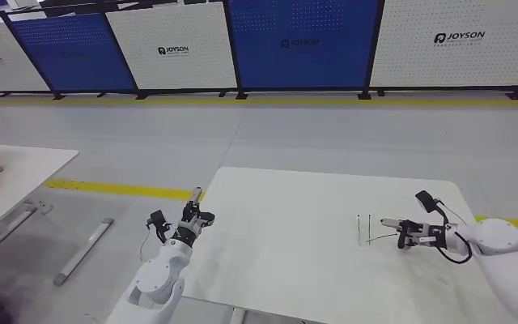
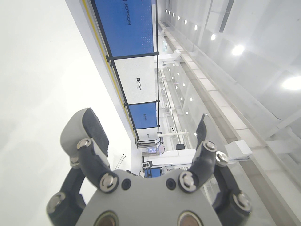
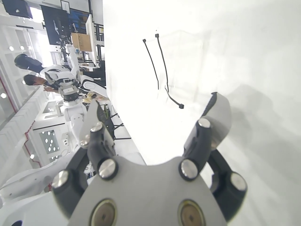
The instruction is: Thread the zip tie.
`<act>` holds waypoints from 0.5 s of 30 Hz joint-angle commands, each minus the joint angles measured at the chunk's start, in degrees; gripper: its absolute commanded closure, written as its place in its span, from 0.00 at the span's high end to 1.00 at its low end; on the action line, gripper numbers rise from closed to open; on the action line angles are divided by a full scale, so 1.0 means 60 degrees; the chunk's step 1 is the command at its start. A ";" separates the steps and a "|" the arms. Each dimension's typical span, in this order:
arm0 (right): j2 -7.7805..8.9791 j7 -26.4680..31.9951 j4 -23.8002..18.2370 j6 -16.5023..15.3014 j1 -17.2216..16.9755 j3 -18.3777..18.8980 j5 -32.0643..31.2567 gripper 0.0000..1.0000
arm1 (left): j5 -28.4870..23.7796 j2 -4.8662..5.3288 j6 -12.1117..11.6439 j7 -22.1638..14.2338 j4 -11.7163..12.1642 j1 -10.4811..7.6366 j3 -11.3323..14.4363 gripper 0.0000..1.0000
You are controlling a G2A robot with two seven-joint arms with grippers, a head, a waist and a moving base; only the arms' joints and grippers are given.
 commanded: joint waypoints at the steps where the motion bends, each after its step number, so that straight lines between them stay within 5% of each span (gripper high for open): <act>1: -0.0013 -0.0004 0.0038 0.0032 -0.0011 0.0009 -0.0022 0.52 | 0.0000 0.0000 0.0000 0.0000 0.0000 0.0000 0.0000 1.00; 15: -0.0123 -0.0020 0.0769 -0.0025 0.0187 0.0097 -0.0167 0.38 | 0.0000 0.0000 0.0000 0.0000 0.0000 0.0000 0.0000 1.00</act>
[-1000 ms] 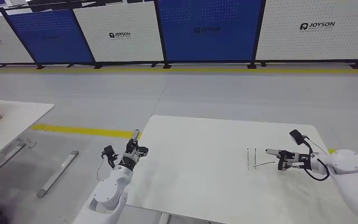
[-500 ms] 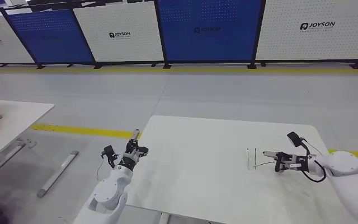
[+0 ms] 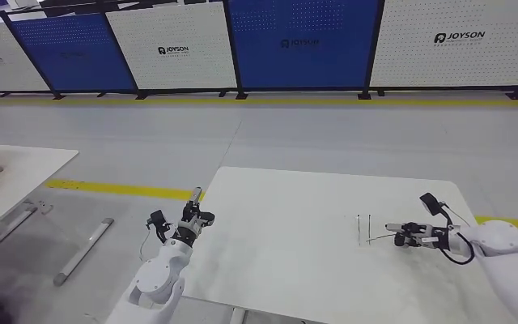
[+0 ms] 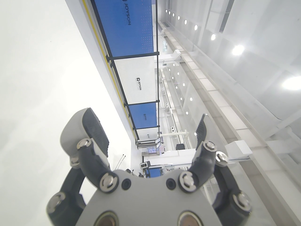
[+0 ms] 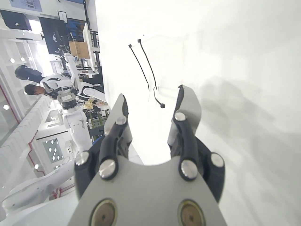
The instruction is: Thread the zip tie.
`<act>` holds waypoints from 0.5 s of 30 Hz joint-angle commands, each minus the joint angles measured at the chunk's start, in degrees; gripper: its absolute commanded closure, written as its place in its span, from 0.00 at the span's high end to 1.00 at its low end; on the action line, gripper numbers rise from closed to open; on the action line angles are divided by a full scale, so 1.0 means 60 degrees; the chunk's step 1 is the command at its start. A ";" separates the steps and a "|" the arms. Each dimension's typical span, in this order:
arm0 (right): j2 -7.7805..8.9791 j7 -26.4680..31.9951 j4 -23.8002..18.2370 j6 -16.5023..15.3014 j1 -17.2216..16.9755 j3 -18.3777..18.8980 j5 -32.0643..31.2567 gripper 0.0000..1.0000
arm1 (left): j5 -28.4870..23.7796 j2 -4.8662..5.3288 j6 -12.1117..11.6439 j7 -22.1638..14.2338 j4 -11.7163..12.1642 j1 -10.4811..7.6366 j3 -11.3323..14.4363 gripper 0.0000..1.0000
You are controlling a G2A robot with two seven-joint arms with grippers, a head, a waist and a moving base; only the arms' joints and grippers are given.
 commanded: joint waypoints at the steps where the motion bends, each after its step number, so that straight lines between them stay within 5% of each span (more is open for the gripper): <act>1: -0.0007 0.0025 0.0078 -0.0043 0.0021 0.0028 0.0002 0.38 | 0.0000 0.0000 0.0000 0.0000 0.0000 0.0000 0.0000 1.00; 15: -0.0148 0.0070 0.0374 -0.0028 0.0112 0.0022 -0.0162 0.15 | 0.0000 0.0000 0.0000 0.0000 0.0000 0.0000 0.0000 1.00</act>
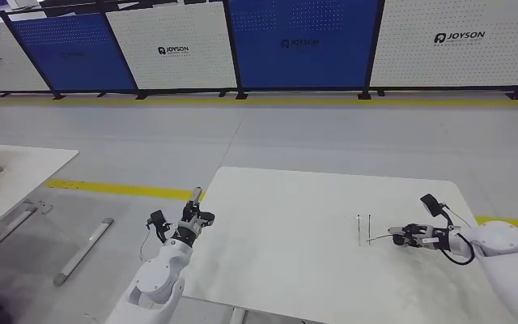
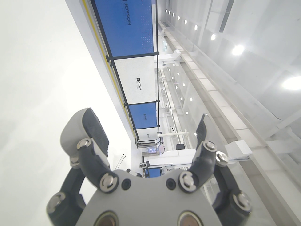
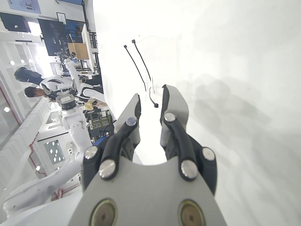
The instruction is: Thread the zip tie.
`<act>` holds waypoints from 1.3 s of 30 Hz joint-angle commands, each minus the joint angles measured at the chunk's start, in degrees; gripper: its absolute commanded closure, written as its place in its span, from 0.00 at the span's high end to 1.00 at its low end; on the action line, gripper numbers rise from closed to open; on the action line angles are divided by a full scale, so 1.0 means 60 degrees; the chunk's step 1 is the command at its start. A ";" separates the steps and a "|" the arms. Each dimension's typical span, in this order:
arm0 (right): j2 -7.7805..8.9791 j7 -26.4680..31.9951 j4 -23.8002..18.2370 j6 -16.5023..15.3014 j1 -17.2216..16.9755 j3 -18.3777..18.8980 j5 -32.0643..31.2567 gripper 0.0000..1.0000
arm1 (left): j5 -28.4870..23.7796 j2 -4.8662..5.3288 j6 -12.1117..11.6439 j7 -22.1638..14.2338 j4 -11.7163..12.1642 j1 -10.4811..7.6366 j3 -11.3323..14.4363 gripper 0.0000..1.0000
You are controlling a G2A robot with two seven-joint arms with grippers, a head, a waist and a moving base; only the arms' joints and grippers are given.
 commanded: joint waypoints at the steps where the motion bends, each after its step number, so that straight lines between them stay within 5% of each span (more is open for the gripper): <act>1: -0.0020 -0.0009 0.0045 0.0017 0.0019 0.0000 -0.0017 0.04 | 0.0000 0.0000 0.0000 0.0000 0.0000 0.0000 0.0000 1.00; 9: -0.0096 0.0065 0.0241 -0.0073 0.0083 0.0050 0.0012 0.00 | 0.0000 0.0000 0.0000 0.0000 0.0000 0.0000 0.0000 1.00; 15: -0.0013 0.0363 0.0339 -0.0724 0.0002 0.0450 0.0627 0.00 | 0.0000 0.0000 0.0000 0.0000 0.0000 0.0000 0.0000 1.00; 24: 0.0635 0.2088 -0.1044 -0.0724 -0.1079 0.2436 0.3048 0.00 | 0.0000 0.0000 0.0000 0.0000 0.0000 0.0000 0.0000 1.00; 34: 0.0693 0.2088 -0.1369 -0.0724 -0.1318 0.2496 0.3209 0.00 | 0.0000 0.0000 0.0000 0.0000 0.0000 0.0000 0.0000 1.00; 39: 0.0614 0.1336 -0.2171 -0.0377 -0.1885 0.2408 0.3393 0.00 | 0.0000 0.0000 0.0000 0.0000 0.0000 0.0000 0.0000 1.00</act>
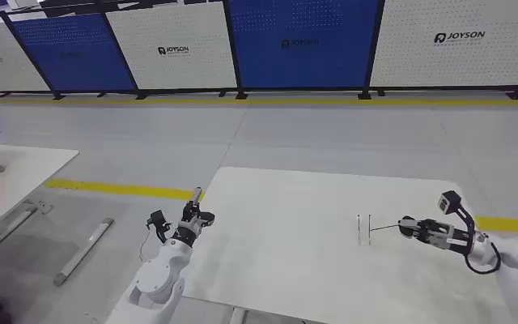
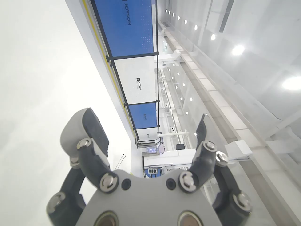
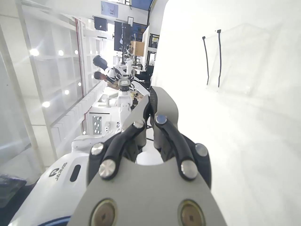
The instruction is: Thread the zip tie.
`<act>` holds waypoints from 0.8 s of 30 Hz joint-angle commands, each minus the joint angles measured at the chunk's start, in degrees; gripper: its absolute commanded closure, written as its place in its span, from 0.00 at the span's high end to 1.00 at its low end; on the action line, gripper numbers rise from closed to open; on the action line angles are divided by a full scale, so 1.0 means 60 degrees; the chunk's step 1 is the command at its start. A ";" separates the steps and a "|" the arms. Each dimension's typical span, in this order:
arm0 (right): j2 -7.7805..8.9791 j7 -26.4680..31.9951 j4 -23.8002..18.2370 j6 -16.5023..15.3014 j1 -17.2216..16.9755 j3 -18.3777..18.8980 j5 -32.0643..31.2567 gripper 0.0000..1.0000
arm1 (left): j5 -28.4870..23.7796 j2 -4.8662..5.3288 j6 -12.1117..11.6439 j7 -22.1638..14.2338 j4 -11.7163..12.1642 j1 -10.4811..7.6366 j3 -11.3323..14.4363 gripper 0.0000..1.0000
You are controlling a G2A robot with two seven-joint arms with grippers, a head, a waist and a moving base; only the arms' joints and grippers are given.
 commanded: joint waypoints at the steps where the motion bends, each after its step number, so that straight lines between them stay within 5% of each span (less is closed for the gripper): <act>1: -0.0046 -0.0075 -0.0396 0.0017 -0.0239 0.0024 0.0432 0.00 | 0.0000 0.0000 0.0000 0.0000 0.0000 0.0000 0.0000 1.00; 8: -0.0267 -0.0323 -0.1634 -0.0016 -0.0812 -0.0128 0.1515 0.00 | 0.0000 0.0000 0.0000 0.0000 0.0000 0.0000 0.0000 1.00; 24: -0.0289 -0.0408 -0.1660 0.0118 -0.0821 -0.0156 0.1583 0.00 | 0.0403 -0.0009 -0.0036 -0.0128 -0.0183 -0.0110 0.0220 1.00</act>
